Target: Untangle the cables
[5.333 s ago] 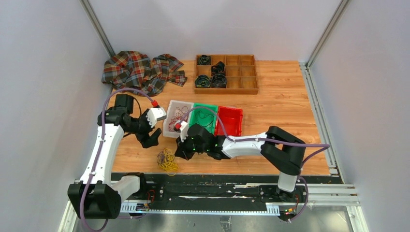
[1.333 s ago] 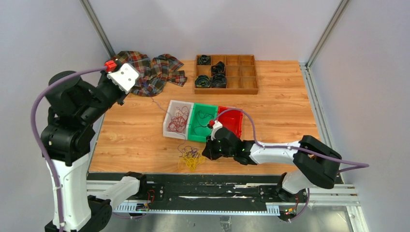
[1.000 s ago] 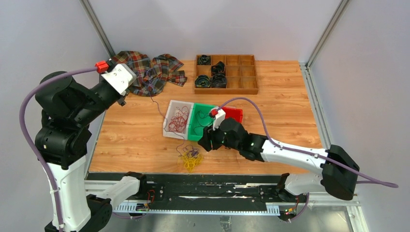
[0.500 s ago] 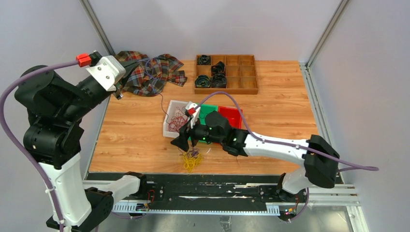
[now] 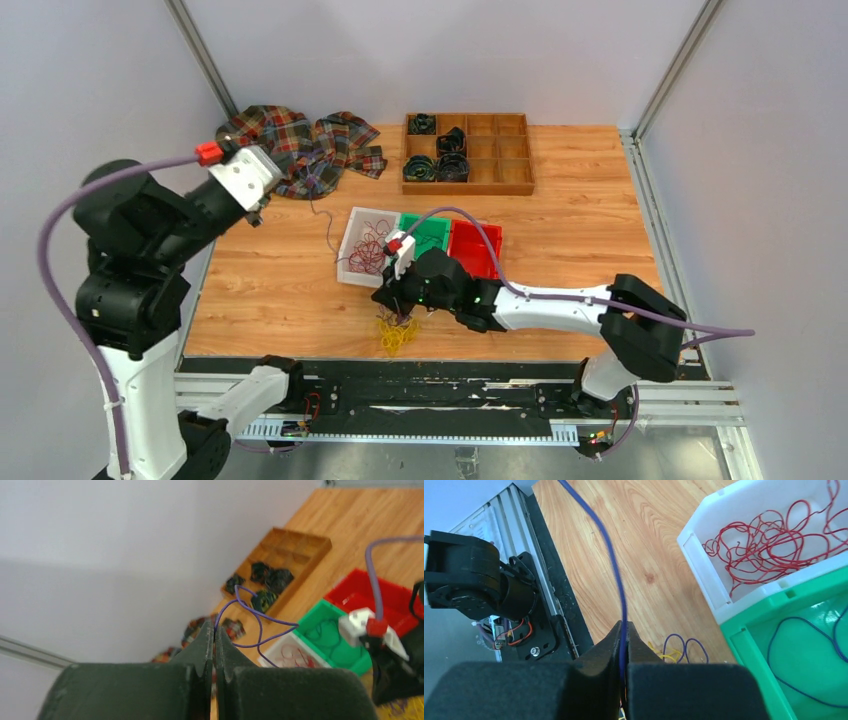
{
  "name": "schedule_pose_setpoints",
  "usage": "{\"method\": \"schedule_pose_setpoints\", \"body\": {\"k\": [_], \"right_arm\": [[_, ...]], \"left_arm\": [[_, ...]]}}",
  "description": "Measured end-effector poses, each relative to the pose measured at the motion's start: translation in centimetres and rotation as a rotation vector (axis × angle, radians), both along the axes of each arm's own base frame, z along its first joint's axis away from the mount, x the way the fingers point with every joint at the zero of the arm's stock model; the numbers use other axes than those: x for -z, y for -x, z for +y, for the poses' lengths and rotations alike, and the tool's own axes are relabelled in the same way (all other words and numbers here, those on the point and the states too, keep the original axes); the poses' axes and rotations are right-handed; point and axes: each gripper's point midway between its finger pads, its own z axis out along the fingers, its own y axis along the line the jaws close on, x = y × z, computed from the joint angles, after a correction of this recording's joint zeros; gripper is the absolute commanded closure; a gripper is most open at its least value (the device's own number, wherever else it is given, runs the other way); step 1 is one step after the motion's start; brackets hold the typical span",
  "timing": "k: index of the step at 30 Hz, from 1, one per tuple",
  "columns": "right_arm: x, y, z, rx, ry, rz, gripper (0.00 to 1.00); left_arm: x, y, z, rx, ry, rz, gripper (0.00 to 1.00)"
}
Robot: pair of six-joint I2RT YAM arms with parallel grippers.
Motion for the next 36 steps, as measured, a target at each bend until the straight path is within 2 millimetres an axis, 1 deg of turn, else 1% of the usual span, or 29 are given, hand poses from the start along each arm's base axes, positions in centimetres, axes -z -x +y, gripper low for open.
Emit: {"method": "schedule_pose_setpoints", "body": {"k": [1,2,3,4,5,6,7,8,10,11,12,14,15,18,22,26,27,29,32,36], "right_arm": [[-0.3,-0.1,-0.3,0.01,-0.004,-0.006,1.0],[-0.9,-0.1,-0.6,0.017,-0.014,-0.016,0.99],[-1.7,-0.2,-0.8,0.025,-0.029,-0.029,0.99],[-2.7,-0.3,-1.0,0.033,-0.047,-0.044,0.99],[-3.8,-0.4,-1.2,0.039,-0.068,-0.062,1.0],[-4.9,-0.4,-1.5,0.044,-0.089,-0.08,1.0],[-6.1,-0.5,-1.7,0.05,-0.111,-0.1,0.99],[-7.0,-0.5,-1.9,0.053,-0.128,-0.117,0.99],[-8.0,-0.6,-2.1,0.054,-0.144,-0.14,0.99],[-8.2,-0.6,-2.1,0.053,-0.145,-0.147,0.99],[-8.3,-0.7,-2.1,0.051,-0.145,-0.152,0.99],[-8.0,-0.7,-2.0,0.045,-0.133,-0.157,0.99],[-7.9,-0.6,-2.0,0.04,-0.128,-0.159,0.99],[-7.5,-0.6,-1.7,0.025,-0.111,-0.156,0.99],[-7.5,-0.4,-1.1,0.002,-0.109,-0.149,0.99],[-7.8,-0.2,-0.9,-0.01,-0.119,-0.146,0.99],[-8.0,-0.2,-0.8,-0.011,-0.125,-0.145,1.0],[-8.2,-0.1,-0.8,-0.01,-0.135,-0.14,0.99],[-9.3,0.1,-0.8,-0.006,-0.17,-0.127,0.99],[-11.9,0.6,-0.9,-0.012,-0.255,-0.121,0.99]], "left_arm": [[1.4,-0.2,0.1,-0.01,-0.012,0.023,0.99],[3.3,-0.4,0.3,-0.022,-0.024,0.056,0.99],[5.5,-0.6,0.5,-0.034,-0.039,0.093,0.99],[7.4,-0.7,0.7,-0.041,-0.051,0.126,0.97],[9.9,-0.7,0.8,-0.049,-0.066,0.174,0.86],[12.7,-0.7,0.9,-0.054,-0.081,0.227,0.73],[14.7,-0.6,0.9,-0.051,-0.093,0.266,0.62],[16.9,-0.3,0.9,-0.042,-0.106,0.315,0.54],[20.7,0.6,0.6,-0.01,-0.131,0.402,0.45],[22.2,1.1,0.3,0.016,-0.139,0.445,0.41],[23.3,1.7,0.0,0.045,-0.146,0.477,0.39],[24.6,2.7,-0.7,0.106,-0.147,0.524,0.37],[24.8,3.1,-1.1,0.137,-0.142,0.536,0.37],[24.7,4.0,-2.5,0.235,-0.117,0.555,0.36],[25.1,4.6,-4.3,0.352,-0.087,0.617,0.31],[27.5,5.1,-5.4,0.433,-0.081,0.708,0.2],[28.3,5.3,-5.5,0.445,-0.08,0.735,0.19],[29.4,5.8,-5.7,0.468,-0.077,0.766,0.18],[30.2,6.5,-5.8,0.496,-0.071,0.783,0.18],[30.8,6.4,-6.1,0.497,-0.046,0.759,0.19]]}}
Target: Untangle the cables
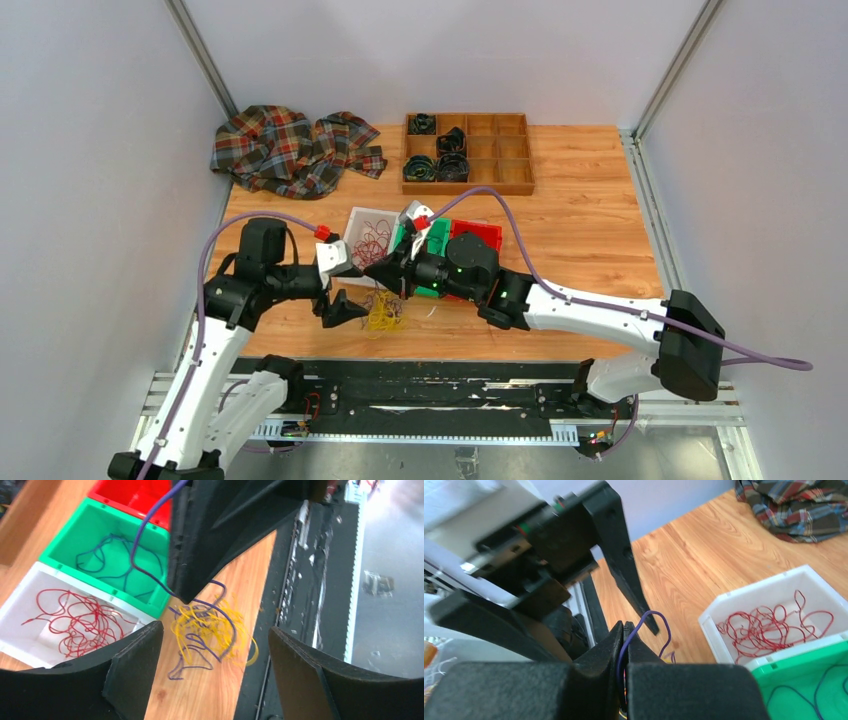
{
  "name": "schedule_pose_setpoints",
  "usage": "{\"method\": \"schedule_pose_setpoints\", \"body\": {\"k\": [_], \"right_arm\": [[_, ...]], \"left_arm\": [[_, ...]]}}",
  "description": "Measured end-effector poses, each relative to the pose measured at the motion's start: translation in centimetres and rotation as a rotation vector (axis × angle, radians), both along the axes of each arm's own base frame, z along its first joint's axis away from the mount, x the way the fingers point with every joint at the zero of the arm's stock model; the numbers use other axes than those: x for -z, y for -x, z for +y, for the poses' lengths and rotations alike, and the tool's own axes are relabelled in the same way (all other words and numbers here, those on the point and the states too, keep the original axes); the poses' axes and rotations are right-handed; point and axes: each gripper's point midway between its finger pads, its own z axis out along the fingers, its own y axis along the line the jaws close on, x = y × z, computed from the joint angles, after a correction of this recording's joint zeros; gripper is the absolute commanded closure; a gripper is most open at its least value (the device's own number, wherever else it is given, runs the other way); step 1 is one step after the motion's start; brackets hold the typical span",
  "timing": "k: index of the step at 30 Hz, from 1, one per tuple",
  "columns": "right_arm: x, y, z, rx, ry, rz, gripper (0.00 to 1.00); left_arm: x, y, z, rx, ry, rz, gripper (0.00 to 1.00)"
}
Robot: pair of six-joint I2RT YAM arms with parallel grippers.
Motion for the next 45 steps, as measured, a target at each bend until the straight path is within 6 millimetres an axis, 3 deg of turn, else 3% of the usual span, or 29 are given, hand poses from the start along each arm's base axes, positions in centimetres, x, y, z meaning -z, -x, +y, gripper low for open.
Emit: {"method": "schedule_pose_setpoints", "body": {"k": [5,10,14,15,17,19,22,28,32,36,40,45], "right_arm": [[-2.9,0.5,0.4,-0.024,-0.084,0.005,0.99],[-5.7,0.9,0.7,-0.049,-0.156,-0.001,0.99],[-6.6,1.2,0.8,-0.064,-0.186,0.001,0.99],[-6.7,1.2,0.8,-0.065,-0.189,0.002,0.97],[-6.9,1.4,0.8,-0.077,-0.196,0.004,0.78],[-6.9,1.8,0.8,-0.094,-0.195,0.01,0.62],[-7.2,2.3,-0.1,-0.103,-0.201,0.007,0.53],[-5.9,3.0,-4.4,-0.043,-0.179,-0.016,0.51],[-4.1,2.4,-5.5,0.012,-0.119,-0.019,0.48],[-2.4,1.4,-5.6,0.052,-0.055,-0.021,0.43],[-0.3,0.4,-5.0,0.071,-0.002,-0.019,0.36],[3.5,-0.9,-2.5,0.06,0.064,0.003,0.31]], "left_arm": [[-0.3,-1.6,-0.7,-0.086,0.092,-0.005,0.28],[-1.8,-3.4,-1.8,-0.15,0.205,0.03,0.53],[-2.5,-3.9,-2.4,-0.156,0.255,0.076,0.78],[-2.6,-3.9,-2.5,-0.154,0.263,0.086,0.86],[-2.9,-3.9,-2.6,-0.155,0.279,0.101,0.99],[-3.3,-3.8,-2.7,-0.151,0.29,0.106,0.99],[-3.8,-3.7,-2.8,-0.146,0.295,0.102,0.99],[-5.8,-3.2,-2.7,-0.115,0.292,0.055,0.99],[-7.9,-3.2,-2.6,-0.099,0.288,0.001,0.99],[-11.4,-3.9,-2.6,-0.082,0.277,-0.105,0.99],[-16.2,-4.8,-2.5,-0.066,0.275,-0.228,0.99],[-20.5,-5.1,-2.5,-0.061,0.289,-0.326,0.99]]}}
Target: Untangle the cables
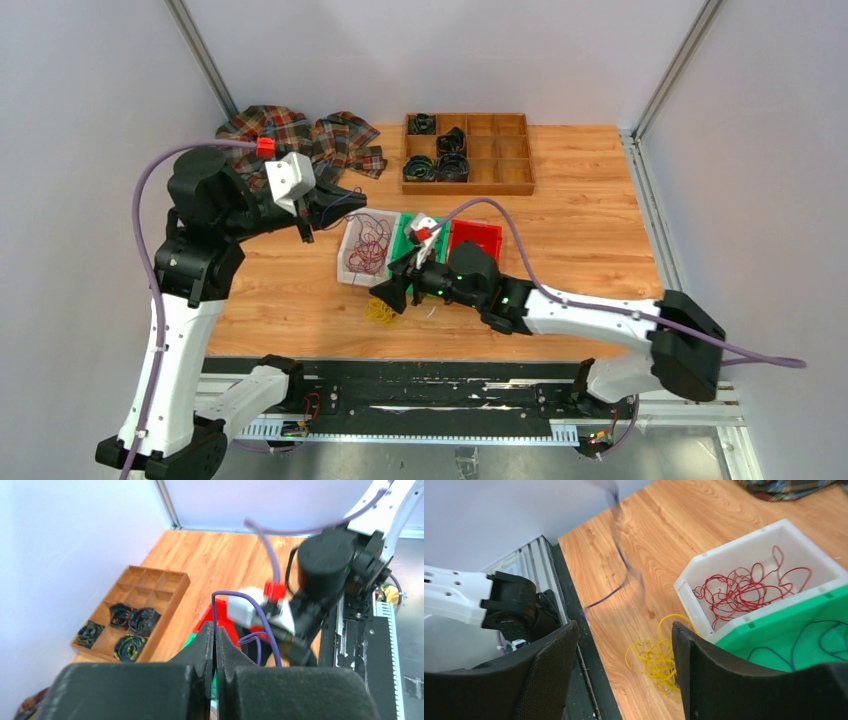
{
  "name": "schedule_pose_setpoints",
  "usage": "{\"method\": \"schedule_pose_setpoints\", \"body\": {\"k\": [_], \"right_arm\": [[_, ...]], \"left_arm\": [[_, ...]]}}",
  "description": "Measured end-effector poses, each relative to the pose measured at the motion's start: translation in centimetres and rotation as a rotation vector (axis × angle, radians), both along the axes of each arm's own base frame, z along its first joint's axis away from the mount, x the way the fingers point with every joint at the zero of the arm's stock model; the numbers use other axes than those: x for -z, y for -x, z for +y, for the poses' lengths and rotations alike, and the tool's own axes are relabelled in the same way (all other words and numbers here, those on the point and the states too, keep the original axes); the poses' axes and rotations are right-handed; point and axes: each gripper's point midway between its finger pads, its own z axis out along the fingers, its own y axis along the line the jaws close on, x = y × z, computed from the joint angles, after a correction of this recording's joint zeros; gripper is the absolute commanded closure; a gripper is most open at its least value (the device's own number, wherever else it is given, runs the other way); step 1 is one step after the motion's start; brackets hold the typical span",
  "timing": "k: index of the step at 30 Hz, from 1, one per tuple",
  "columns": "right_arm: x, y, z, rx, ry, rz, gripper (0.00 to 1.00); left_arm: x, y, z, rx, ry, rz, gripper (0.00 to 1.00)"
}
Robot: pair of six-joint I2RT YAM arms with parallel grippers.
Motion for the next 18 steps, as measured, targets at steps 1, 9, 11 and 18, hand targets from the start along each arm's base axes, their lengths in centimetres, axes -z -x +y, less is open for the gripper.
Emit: {"method": "schedule_pose_setpoints", "body": {"k": [1,9,11,18], "right_arm": [[0.8,-0.2,0.7,-0.008,0.012,0.007,0.31],[5.1,-1.8,4.8,-0.014,0.041,0.054,0.42],[6.5,-1.9,5.2,-0.012,0.057,0.078,0.44],[10.6,-1.1,2.2,0.041,0.119,0.155,0.38]], "left_arm": [[-0.6,0.0,0.0,-0.002,0.003,-0.012,0.99],[-3.6,-0.1,-0.2,-0.006,0.034,-0.015,0.99],[-4.4,0.0,-0.2,-0.008,0.043,-0.019,0.99],[-5.2,0.0,-1.1,0.013,0.056,-0.004,0.99]]}}
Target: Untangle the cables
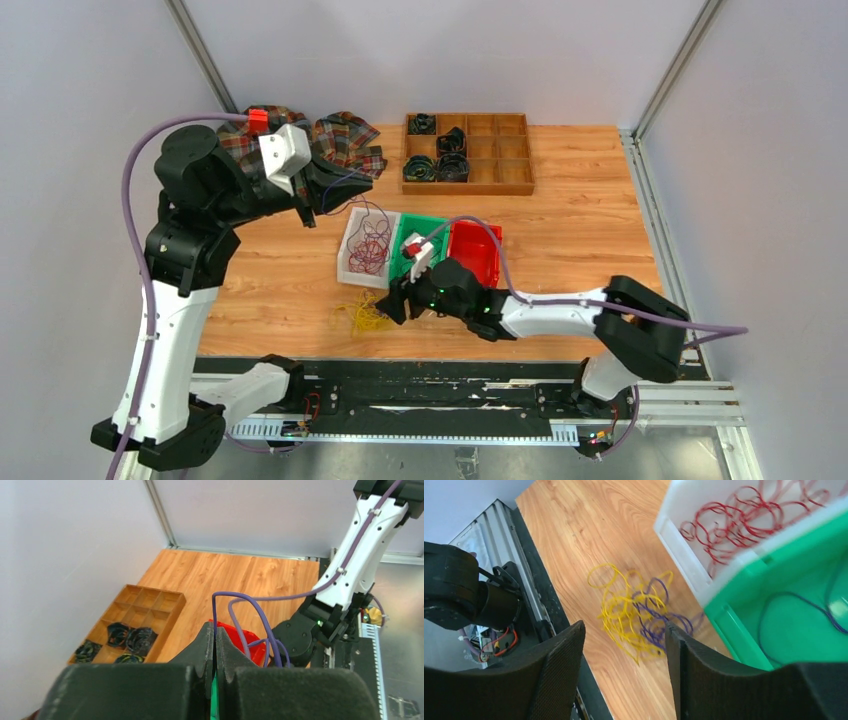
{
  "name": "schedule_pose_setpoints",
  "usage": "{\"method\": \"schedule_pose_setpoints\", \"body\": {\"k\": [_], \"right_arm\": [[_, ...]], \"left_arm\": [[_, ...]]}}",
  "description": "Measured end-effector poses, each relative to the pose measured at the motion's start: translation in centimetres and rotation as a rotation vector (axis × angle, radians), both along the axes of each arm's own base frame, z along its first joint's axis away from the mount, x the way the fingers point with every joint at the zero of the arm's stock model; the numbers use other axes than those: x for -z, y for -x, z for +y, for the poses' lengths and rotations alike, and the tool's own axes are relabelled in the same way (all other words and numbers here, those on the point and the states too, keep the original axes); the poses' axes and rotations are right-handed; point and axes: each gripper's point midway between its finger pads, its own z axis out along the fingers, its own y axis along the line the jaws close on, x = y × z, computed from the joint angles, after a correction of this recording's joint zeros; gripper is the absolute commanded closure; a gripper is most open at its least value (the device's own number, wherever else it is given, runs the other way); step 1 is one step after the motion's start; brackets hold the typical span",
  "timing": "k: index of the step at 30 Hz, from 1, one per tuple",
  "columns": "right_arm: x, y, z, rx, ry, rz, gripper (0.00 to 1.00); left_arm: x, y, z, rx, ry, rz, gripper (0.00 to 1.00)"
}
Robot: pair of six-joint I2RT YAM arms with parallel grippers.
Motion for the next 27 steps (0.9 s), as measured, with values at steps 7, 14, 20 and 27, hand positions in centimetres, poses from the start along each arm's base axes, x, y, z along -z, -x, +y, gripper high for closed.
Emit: {"method": "schedule_pose_setpoints", "body": {"k": [7,14,20,27], "right_arm": [[-5.6,-1.6,-6.7,0.189,-0.081,-0.078,0.37],[-9.5,-4.6,-13.3,0.43,-0.077,-0.192,0.39],[-7.4,-6.1,-17.7,0.59,0.048,-0.2,0.41],[-6.3,-6.6,-22.0,0.726,0.091,-0.204,0.44]], "left_arm": [[3.6,-0.4,-3.0,0.091,-0.025,0.102,0.99],[9.8,-2.3,-7.2,0.174,-0.077,0.257,0.99],[13.5,-5.7,-9.4,0.166,-0.113,0.323,0.99],[19.1,-9.6,-10.8,0.129,-0.204,0.387,0.99]]}}
